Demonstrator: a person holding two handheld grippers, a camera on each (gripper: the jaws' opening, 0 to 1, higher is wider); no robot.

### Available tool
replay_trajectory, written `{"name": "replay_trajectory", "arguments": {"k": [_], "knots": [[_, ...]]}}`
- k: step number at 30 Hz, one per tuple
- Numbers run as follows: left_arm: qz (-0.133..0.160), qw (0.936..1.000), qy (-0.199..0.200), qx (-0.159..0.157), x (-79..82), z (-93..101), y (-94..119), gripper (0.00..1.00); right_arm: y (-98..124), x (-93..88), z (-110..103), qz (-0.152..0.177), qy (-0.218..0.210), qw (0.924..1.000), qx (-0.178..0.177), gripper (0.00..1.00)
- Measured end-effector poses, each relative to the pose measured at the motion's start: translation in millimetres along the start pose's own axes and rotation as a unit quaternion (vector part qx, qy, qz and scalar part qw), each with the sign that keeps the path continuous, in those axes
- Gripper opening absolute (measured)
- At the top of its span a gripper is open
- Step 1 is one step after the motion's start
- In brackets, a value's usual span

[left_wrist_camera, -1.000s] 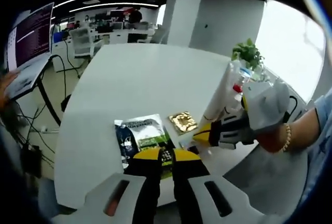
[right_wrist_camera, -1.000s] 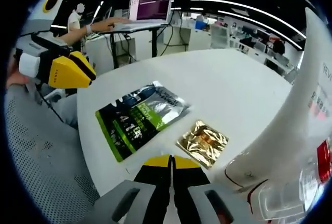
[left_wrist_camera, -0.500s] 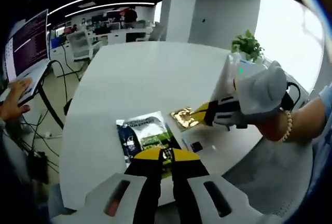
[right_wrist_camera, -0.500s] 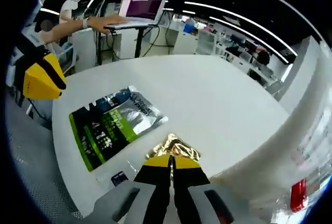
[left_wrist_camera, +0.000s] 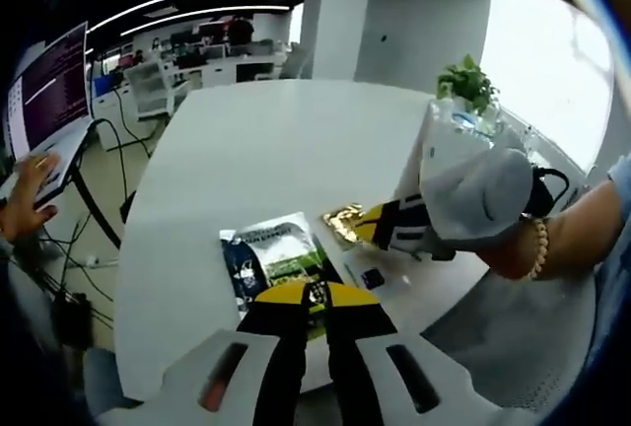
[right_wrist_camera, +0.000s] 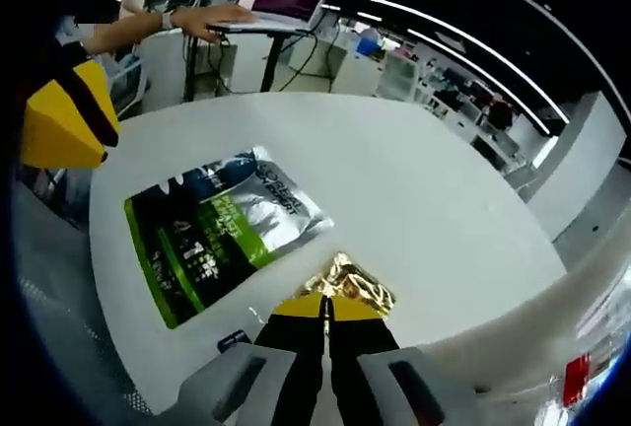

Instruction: Arrange the skincare products in the storage area until every visible bottle or jar stands upright without overlapping.

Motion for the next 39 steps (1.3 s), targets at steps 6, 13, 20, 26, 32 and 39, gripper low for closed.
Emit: {"name": "replay_trajectory", "arguments": {"k": [6,13,20,26,32,39], "knots": [[-0.003,1.0,-0.001,-0.008,1.0,1.5,-1.3,0.02,27.6,13.5,3.1,0.037,-0.04,0.9944,0.091,0.0],[-0.013,0.9979,0.023,-0.059,36.6,11.0,-15.6,0.04,77.5,-2.1,15.0,0.052,-0.018,0.9882,0.143,0.0],[0.016,0.9938,0.107,-0.026,63.5,14.2,-69.5,0.01,103.7,-27.1,32.9,0.058,-0.051,0.9876,0.137,0.0],[-0.037,0.9929,0.112,-0.009,56.8,21.6,-127.1,0.0,93.0,-60.4,50.8,-0.032,-0.101,0.9905,0.087,0.0],[-0.036,0.9986,0.032,-0.023,36.4,30.1,-149.1,0.0,86.6,-61.2,39.8,-0.034,-0.079,0.9915,0.098,0.0],[-0.076,0.9953,-0.03,-0.051,30.1,41.4,-159.5,0.0,80.5,-59.1,29.2,-0.042,-0.041,0.9928,0.105,0.0]]}}
Point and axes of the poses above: the point that each gripper's makers call its tool centre point, and the gripper's own axes: y roughly backward along the fingers, z roughly to its right, x roughly out of its top, the point moved 8 cm from there along y, roughly backward along the fingers, and after that the axes turned 3 degrees about -y, right-handed, at the moved point
